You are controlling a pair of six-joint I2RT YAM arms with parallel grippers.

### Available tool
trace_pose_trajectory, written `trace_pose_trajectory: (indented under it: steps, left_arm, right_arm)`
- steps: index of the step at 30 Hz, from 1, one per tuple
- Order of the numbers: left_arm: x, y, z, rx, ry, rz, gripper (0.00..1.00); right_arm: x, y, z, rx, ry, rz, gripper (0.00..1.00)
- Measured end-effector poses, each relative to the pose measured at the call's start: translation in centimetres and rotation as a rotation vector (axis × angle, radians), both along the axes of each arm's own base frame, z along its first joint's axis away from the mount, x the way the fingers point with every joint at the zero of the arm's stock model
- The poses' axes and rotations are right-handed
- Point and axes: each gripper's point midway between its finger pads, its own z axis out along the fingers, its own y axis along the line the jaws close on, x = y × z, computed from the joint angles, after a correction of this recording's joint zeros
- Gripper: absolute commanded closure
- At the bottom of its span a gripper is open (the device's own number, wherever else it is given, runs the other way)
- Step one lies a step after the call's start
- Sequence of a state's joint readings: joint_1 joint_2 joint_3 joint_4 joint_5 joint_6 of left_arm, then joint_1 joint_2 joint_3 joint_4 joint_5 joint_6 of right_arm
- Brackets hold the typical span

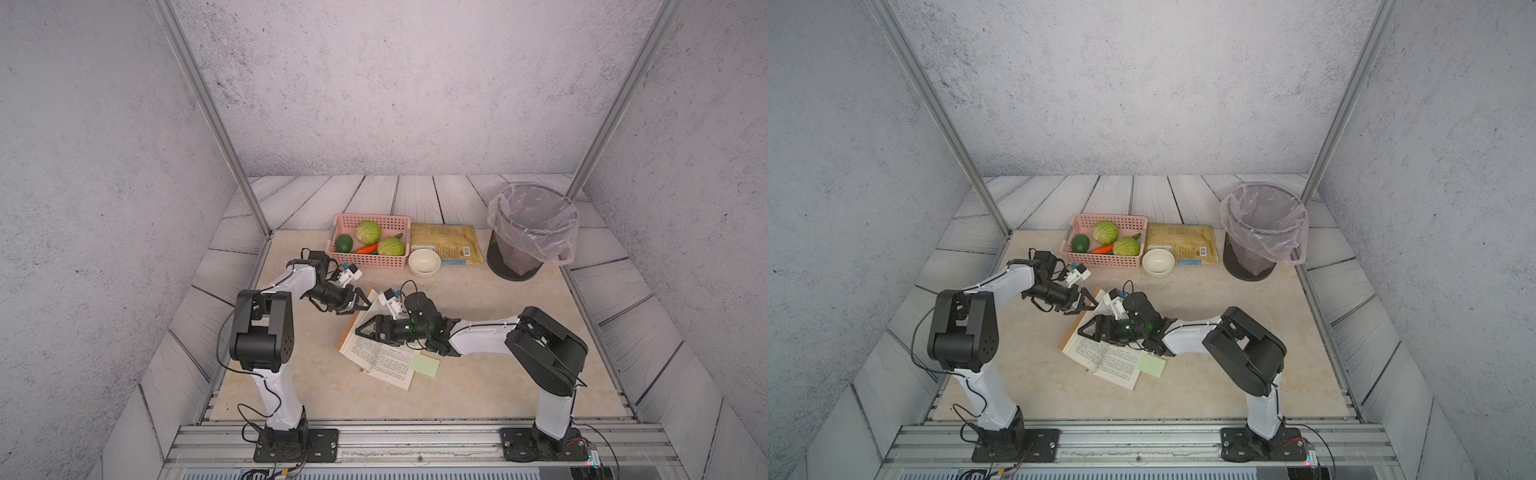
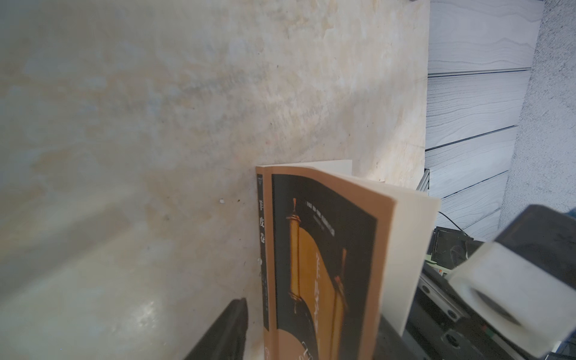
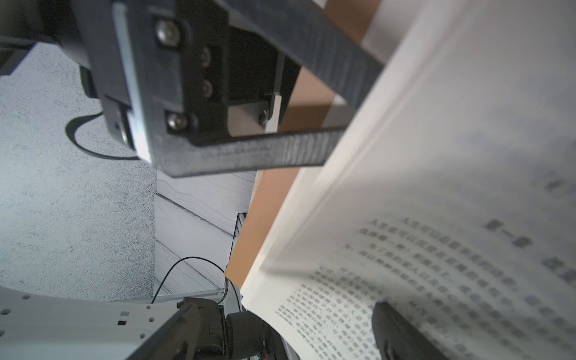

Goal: Peel off the used sticky note
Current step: Turn the page of the book at the center of the board.

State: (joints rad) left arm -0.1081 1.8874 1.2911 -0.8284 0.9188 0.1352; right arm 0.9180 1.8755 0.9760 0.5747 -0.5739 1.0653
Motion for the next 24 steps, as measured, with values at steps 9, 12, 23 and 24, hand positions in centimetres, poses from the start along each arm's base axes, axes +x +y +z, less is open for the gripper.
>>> trace_pose_trajectory:
  steps: [9,12,23,24]
  left_arm:
    - [-0.12,-0.03,-1.11,0.019,0.026,-0.003,0.64]
    - [-0.12,-0.03,-1.11,0.019,0.027,-0.003,0.64]
    - [-0.20,-0.08,-1.03,0.014,0.029,-0.005,0.36]
    - [-0.19,-0.09,-0.99,0.011,0.027,-0.006,0.34]
  right_arm:
    - [-0.02,0.01,0.00,0.000,0.000,0.001,0.09]
    - [-0.02,0.01,0.00,0.000,0.000,0.001,0.09]
    - [0.04,0.07,-0.36,-0.003,0.003,0.000,0.09]
    - [0.05,0.08,-0.40,-0.003,0.004,0.000,0.09]
